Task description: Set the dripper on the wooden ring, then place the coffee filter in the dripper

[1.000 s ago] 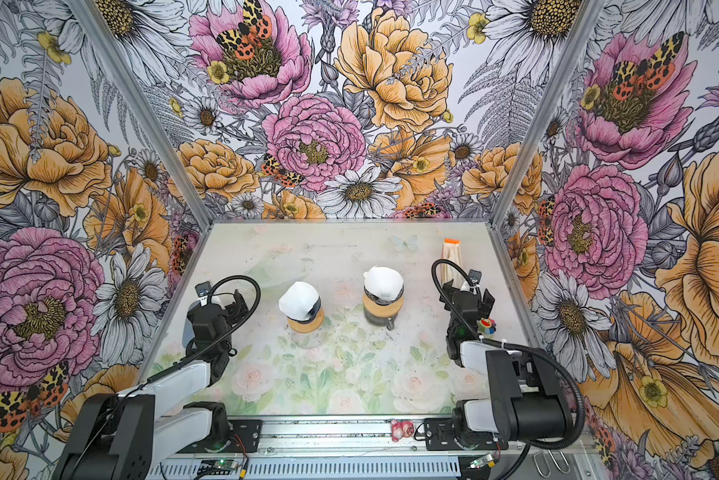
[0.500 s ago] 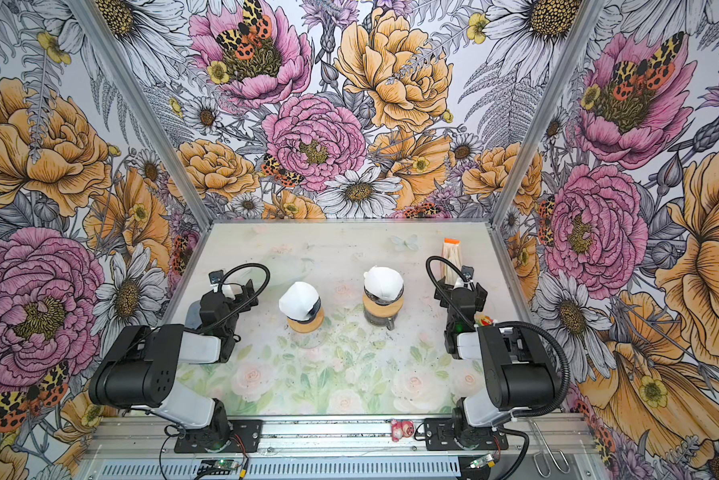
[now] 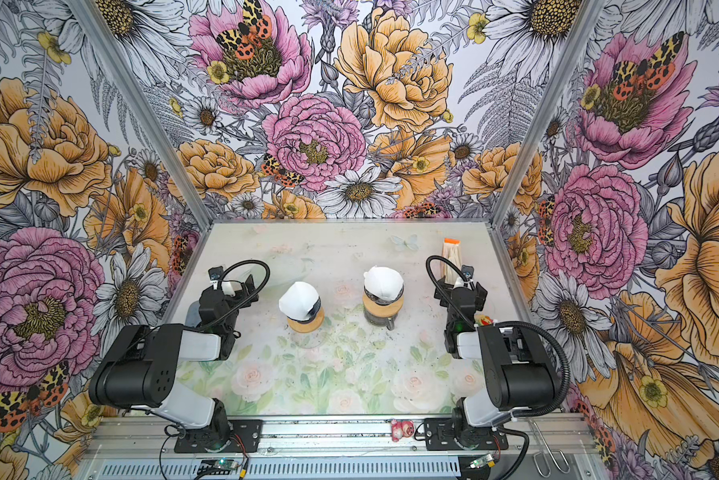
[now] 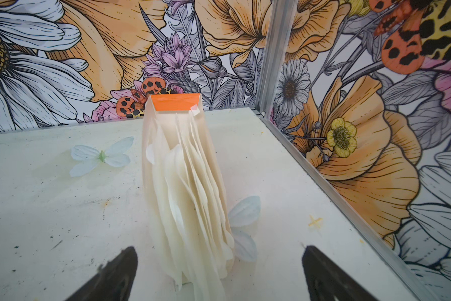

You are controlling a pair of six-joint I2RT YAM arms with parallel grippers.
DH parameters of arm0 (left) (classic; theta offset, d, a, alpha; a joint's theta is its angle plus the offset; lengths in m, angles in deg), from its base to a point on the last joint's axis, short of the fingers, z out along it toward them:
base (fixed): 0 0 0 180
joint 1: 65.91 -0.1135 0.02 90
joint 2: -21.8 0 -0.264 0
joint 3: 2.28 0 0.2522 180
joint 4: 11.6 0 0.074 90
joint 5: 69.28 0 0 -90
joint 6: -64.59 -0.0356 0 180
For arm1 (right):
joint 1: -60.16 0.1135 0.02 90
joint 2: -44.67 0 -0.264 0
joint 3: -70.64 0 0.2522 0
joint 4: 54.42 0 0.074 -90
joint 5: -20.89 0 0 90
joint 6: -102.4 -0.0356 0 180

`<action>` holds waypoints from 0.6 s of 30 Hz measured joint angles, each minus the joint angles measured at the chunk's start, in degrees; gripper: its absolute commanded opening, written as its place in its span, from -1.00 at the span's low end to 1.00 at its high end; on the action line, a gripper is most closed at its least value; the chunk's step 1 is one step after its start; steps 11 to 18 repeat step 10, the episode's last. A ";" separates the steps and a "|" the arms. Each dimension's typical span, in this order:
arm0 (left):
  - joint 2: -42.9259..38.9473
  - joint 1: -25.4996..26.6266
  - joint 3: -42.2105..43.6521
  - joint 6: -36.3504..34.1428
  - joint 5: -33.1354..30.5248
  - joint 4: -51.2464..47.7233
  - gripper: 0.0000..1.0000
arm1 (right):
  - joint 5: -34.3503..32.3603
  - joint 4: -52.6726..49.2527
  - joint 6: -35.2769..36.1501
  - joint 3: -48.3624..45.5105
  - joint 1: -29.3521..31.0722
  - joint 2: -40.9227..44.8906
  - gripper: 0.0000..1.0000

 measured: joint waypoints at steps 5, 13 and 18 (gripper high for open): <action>0.00 0.52 -0.11 -0.92 0.00 -0.04 0.98 | -0.02 0.00 0.00 0.00 0.00 0.00 0.99; 0.00 1.03 -0.94 -1.49 0.00 -0.13 0.98 | -0.02 0.00 0.00 0.00 0.00 0.00 0.99; 0.00 1.03 -0.94 -1.49 0.00 -0.13 0.98 | -0.02 0.00 0.00 0.00 0.00 0.00 0.99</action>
